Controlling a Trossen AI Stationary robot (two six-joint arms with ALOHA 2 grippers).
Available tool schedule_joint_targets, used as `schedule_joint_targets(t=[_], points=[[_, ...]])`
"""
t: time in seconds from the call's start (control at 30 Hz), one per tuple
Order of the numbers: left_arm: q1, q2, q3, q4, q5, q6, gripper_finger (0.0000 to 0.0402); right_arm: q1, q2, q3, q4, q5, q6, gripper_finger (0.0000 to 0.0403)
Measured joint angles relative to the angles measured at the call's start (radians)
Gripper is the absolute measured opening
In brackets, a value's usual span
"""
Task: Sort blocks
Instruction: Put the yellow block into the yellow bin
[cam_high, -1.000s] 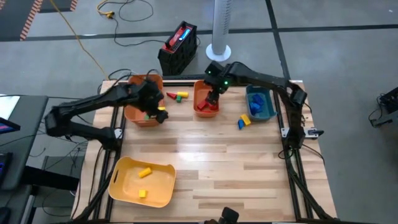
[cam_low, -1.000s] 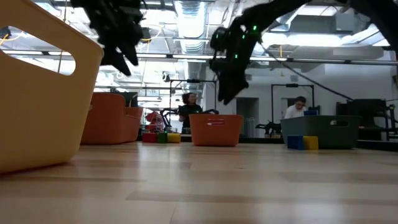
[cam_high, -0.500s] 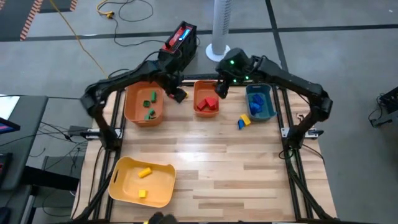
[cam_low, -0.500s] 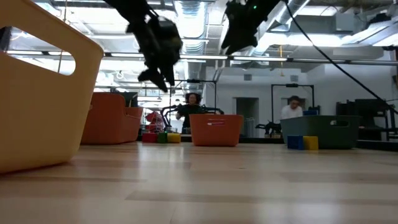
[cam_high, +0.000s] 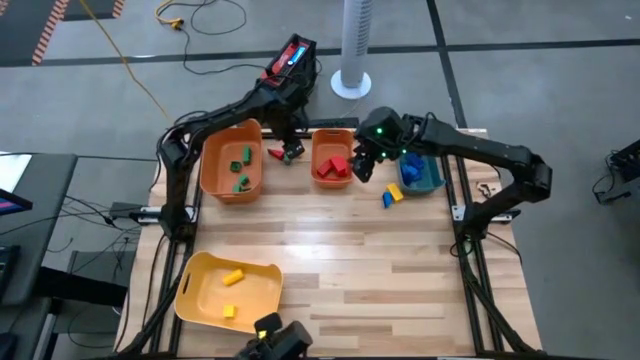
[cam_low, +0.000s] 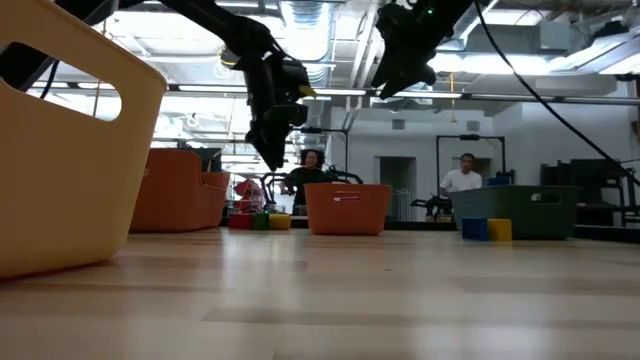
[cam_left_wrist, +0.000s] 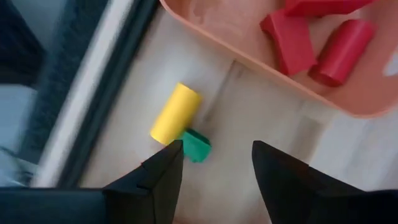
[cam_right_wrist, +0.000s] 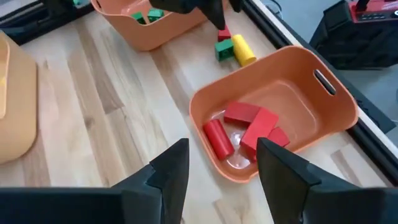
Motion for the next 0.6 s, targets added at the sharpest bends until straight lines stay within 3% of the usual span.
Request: schedule_joint_targets(t=[0.37,0.6], points=[[-0.073,0.015,-0.009,0.029,-0.211,0.153,0.0278,-0.017,-0.044,-0.008,0.059,0.018,0.003,0.0185],[-0.093,0.070,-0.007,0.035,-0.253,0.136,0.0289,-0.013,-0.043,-0.008,0.083,0.018,0.000,0.0181]])
